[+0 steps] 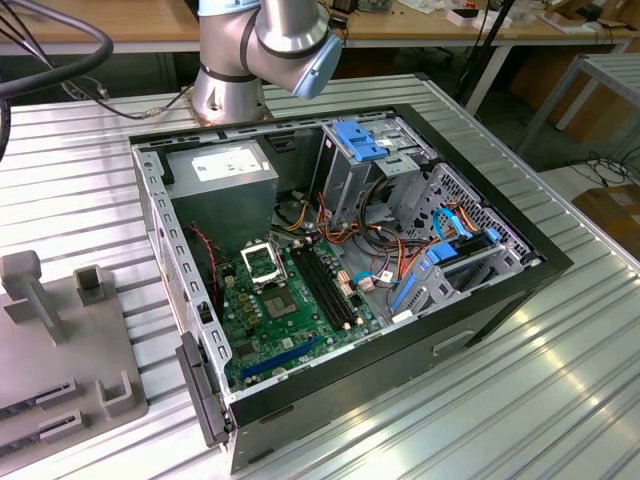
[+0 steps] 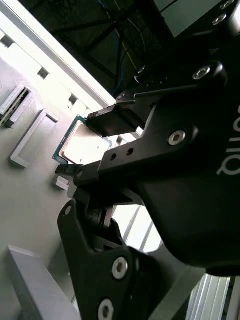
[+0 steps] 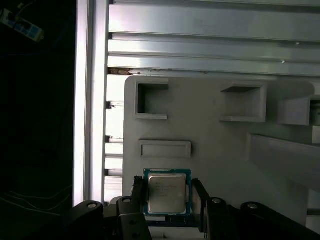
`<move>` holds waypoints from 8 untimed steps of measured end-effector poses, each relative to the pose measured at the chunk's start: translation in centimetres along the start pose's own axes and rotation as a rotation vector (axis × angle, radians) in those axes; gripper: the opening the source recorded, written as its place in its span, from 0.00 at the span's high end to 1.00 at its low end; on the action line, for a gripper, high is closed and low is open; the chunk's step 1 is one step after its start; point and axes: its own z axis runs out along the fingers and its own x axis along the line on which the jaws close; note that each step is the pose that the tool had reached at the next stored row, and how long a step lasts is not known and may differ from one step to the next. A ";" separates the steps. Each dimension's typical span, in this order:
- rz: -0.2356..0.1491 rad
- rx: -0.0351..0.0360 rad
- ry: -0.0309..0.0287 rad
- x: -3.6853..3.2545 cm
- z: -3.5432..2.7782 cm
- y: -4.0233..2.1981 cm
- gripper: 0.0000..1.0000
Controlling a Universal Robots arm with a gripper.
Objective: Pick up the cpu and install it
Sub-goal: 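Pick up the cpu and move it towards the insertion slot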
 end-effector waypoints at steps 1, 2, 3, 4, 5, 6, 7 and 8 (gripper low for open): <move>0.000 0.0001 0.0000 0.00 -0.06 0.00 0.52; 0.000 0.0001 0.0001 0.00 -0.12 0.00 0.52; 0.000 0.0001 0.0002 0.00 -0.19 0.00 0.52; 0.000 0.0001 0.0001 0.00 -0.25 0.00 0.52; 0.000 0.0001 0.0001 0.01 -0.31 0.00 0.52; 0.000 0.0001 0.0001 0.00 -0.37 0.00 0.52; 0.000 0.0001 0.0001 0.01 -0.44 0.00 0.52; 0.000 0.0001 0.0001 0.01 -0.49 0.00 0.52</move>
